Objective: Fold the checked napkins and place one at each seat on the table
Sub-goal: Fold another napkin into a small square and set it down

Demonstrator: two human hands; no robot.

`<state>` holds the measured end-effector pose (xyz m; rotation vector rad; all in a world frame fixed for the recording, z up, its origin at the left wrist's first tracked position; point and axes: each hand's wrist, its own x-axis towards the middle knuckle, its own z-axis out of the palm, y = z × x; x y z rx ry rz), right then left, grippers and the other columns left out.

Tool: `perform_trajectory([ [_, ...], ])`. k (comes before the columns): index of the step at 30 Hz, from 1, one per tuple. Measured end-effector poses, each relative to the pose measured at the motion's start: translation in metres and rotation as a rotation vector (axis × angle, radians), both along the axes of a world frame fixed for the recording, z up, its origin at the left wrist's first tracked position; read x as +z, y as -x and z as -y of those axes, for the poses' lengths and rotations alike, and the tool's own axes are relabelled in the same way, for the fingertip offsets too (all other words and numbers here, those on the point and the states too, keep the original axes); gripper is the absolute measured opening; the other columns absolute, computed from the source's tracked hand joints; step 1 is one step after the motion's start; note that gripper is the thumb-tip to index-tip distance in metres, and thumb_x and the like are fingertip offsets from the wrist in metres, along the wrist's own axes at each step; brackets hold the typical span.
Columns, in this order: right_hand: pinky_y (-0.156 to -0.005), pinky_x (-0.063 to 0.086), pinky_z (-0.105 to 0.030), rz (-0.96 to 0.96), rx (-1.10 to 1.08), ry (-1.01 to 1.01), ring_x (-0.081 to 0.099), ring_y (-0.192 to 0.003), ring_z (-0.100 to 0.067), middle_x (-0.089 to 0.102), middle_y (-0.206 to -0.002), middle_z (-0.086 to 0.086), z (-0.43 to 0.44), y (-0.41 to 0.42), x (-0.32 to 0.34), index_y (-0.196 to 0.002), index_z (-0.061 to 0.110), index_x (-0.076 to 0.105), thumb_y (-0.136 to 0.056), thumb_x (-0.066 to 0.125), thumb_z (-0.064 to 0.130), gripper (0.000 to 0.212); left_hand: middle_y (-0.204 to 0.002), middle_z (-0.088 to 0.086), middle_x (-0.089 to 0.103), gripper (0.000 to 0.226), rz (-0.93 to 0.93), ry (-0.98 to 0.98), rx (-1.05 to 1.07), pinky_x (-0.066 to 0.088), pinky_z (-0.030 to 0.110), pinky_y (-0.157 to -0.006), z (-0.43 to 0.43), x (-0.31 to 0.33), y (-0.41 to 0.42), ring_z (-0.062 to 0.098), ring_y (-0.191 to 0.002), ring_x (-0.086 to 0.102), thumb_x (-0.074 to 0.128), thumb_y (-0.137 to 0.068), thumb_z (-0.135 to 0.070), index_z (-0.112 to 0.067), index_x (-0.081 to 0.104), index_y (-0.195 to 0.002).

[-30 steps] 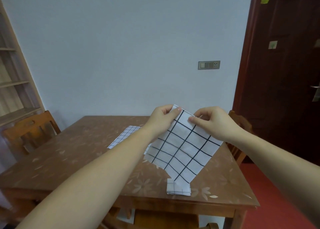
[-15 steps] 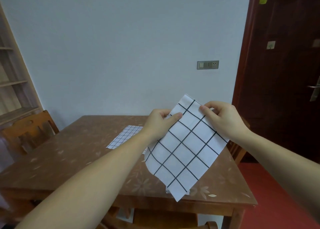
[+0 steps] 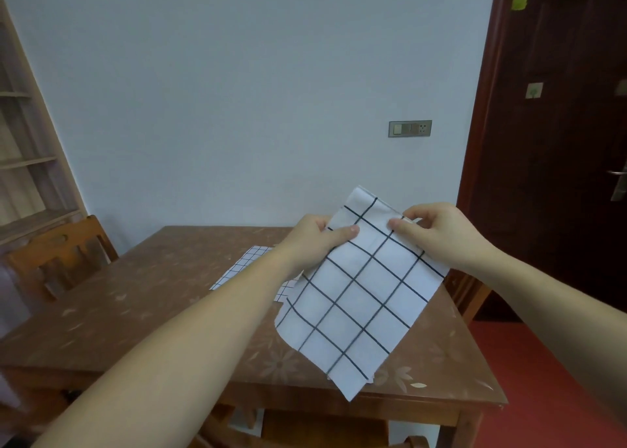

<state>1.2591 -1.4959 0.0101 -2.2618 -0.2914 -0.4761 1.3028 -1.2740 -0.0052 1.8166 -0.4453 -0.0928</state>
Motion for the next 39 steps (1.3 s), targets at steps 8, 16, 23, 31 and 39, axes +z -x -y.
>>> perform_trajectory([
  [8, -0.09, 0.051, -0.041, -0.4, 0.175, -0.724, 0.067, -0.089, -0.031, 0.073, -0.093, -0.013, 0.009, -0.005, -0.015, -0.105, 0.002, 0.068, -0.085, 0.067, 0.04, 0.042, -0.07, -0.002, 0.068, 0.021, 0.084, 0.253, 0.248, 0.051, 0.021, -0.059, -0.004, -0.007, -0.008, 0.012, -0.065, 0.063, 0.066, -0.092, -0.031, -0.017, 0.069, -0.077],
  [16, -0.083, 0.056, -0.039, -0.375, 0.206, -0.665, 0.07, -0.088, -0.034, 0.074, -0.099, -0.021, 0.004, -0.005, -0.017, -0.101, -0.005, 0.069, -0.097, 0.057, 0.03, 0.037, -0.075, -0.005, 0.07, 0.021, 0.089, 0.26, 0.288, 0.054, 0.028, -0.071, -0.003, -0.012, -0.011, 0.01, -0.071, 0.065, 0.064, -0.093, -0.033, -0.019, 0.069, -0.079],
  [23, -0.047, 0.036, -0.019, -0.344, 0.164, -0.559, 0.039, -0.038, -0.005, 0.041, -0.051, 0.004, 0.005, -0.007, -0.018, -0.056, 0.018, 0.055, -0.093, 0.063, 0.022, 0.038, -0.101, 0.011, 0.073, 0.054, -0.135, 0.254, 0.189, 0.055, 0.042, -0.091, -0.009, -0.015, -0.018, 0.031, -0.1, 0.07, 0.071, -0.08, -0.052, -0.003, 0.069, -0.104],
  [31, -0.084, 0.06, -0.038, -0.407, 0.21, -0.571, 0.072, -0.1, -0.024, 0.072, -0.116, -0.007, 0.013, -0.01, -0.03, -0.127, 0.013, 0.06, -0.092, 0.063, 0.01, 0.035, -0.096, 0.007, 0.077, 0.023, -0.172, 0.2, 0.092, 0.058, 0.034, -0.078, -0.01, -0.023, -0.019, 0.022, -0.09, 0.074, 0.074, -0.085, -0.024, -0.006, 0.072, -0.1],
  [39, -0.052, 0.053, -0.018, -0.33, 0.169, -0.547, 0.071, -0.065, -0.009, 0.076, -0.091, -0.004, 0.012, -0.009, -0.028, -0.121, 0.008, 0.065, -0.092, 0.062, 0.006, 0.029, -0.094, 0.005, 0.077, 0.016, -0.153, 0.245, 0.135, 0.057, 0.03, -0.071, -0.006, -0.025, -0.019, 0.017, -0.082, 0.073, 0.07, -0.089, -0.028, -0.013, 0.074, -0.093],
])
